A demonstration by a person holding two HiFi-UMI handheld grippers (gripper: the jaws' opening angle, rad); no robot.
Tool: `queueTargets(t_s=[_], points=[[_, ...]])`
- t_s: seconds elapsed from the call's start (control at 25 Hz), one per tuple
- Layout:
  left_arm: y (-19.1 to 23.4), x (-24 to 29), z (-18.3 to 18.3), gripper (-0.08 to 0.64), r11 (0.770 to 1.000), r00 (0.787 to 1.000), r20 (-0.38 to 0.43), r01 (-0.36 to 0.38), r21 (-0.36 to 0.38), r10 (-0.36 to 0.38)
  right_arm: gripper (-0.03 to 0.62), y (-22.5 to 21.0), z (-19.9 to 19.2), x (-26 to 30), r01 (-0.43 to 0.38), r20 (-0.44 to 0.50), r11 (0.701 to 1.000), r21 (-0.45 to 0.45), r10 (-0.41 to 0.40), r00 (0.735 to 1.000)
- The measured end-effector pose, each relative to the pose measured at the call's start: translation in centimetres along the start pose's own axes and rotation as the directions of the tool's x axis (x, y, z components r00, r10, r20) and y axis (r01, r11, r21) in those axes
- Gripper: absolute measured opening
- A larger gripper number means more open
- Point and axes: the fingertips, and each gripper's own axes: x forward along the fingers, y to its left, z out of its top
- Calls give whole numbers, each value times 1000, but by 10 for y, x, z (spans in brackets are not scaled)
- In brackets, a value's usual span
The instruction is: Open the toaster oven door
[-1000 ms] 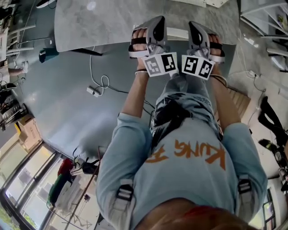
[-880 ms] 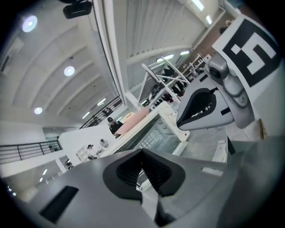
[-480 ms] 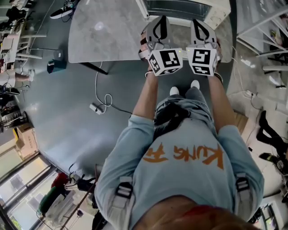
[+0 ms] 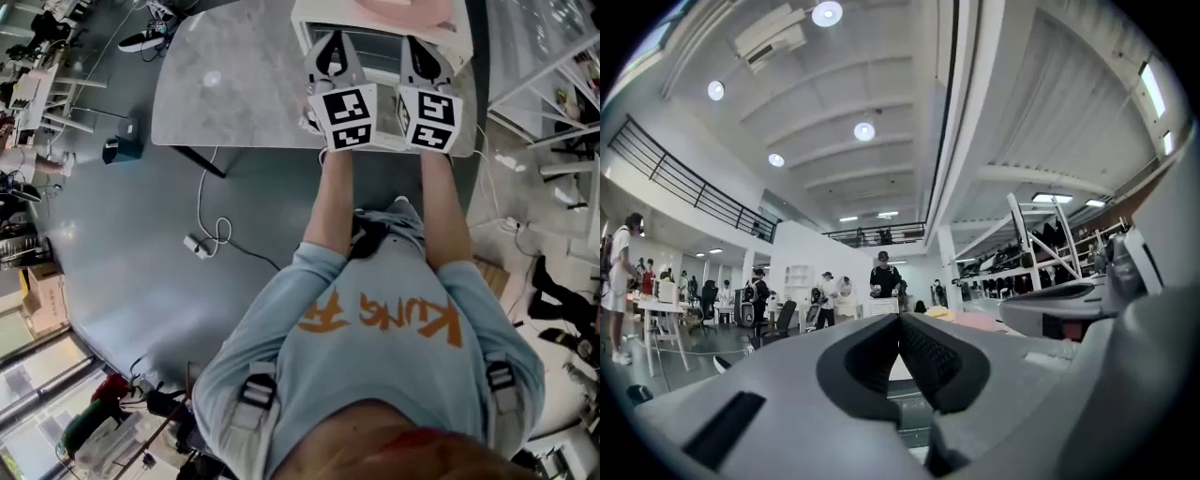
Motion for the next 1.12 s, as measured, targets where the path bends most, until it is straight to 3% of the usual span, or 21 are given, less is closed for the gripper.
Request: queueTargets(t_s=[0.08,0.24,1.12], points=[[-2,2,2,3,1000,1000,0,7,4,-7,-5,-12,1,0,7,4,998,65,-7,1000],[1,2,1,3,1000,1000,2,16,-10,-16,-5,-26,-1,-4,23,-19,995,92,-21,1000],[-3,21,-14,3,998,998,-17,58,-20,-58,-3,-37,-7,12,24,-29,999,32,-23,999]])
